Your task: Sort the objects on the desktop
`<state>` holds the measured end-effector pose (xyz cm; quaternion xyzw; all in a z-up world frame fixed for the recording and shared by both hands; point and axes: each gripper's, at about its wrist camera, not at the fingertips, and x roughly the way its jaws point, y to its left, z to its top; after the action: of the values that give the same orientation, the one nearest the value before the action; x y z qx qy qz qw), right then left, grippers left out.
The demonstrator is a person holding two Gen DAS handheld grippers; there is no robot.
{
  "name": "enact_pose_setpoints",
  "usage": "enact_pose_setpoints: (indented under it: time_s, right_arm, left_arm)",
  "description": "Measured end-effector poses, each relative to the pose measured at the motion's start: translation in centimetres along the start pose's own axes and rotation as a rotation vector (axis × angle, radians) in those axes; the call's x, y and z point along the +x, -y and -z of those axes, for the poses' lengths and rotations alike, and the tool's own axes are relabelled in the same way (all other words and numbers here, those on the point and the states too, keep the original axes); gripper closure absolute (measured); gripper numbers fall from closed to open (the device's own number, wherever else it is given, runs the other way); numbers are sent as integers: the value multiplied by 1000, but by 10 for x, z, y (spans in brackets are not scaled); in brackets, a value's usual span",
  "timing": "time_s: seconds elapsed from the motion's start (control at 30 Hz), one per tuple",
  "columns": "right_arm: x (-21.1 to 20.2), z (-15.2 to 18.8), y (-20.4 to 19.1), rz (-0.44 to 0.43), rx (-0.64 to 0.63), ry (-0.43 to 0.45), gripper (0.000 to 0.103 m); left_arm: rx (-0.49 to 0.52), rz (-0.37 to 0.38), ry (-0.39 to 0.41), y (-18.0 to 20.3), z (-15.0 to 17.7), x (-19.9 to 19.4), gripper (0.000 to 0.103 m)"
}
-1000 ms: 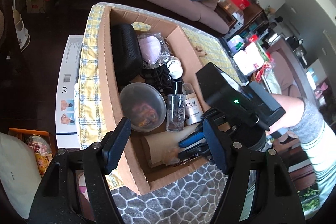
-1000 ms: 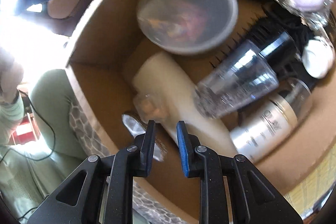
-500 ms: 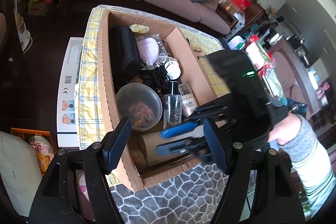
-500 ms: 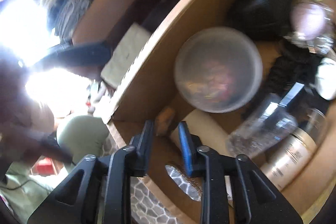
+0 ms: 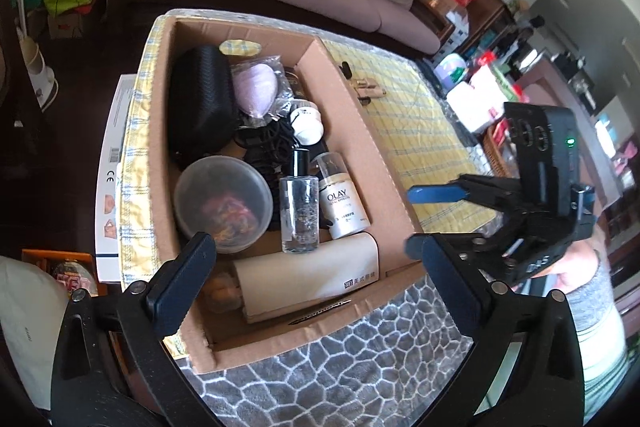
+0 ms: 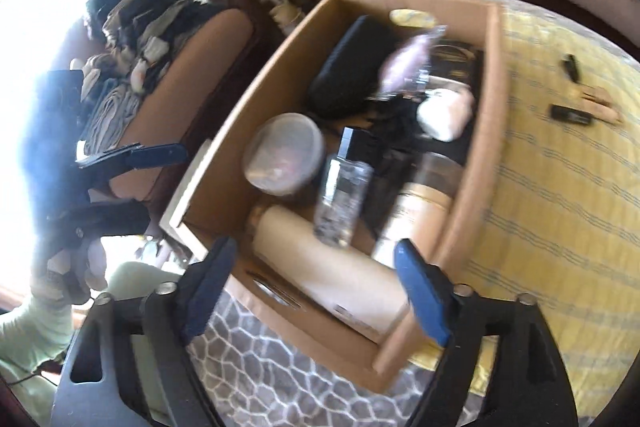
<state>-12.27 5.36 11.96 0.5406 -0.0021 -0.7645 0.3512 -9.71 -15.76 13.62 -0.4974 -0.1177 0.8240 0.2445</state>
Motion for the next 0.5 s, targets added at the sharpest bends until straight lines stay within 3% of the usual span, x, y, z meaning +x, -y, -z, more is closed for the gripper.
enact_pose_setpoints:
  time_s: [0.13, 0.37, 0.5]
  right_arm:
    - [-17, 15, 9, 61, 14, 36, 0]
    - [-44, 37, 41, 120, 57, 109, 0]
    - [-62, 46, 68, 166, 83, 165, 0]
  left_arm:
    - [26, -28, -20, 16, -1, 13, 0]
    - [84, -69, -53, 44, -14, 36, 0]
    - [103, -70, -53, 61, -38, 53, 0]
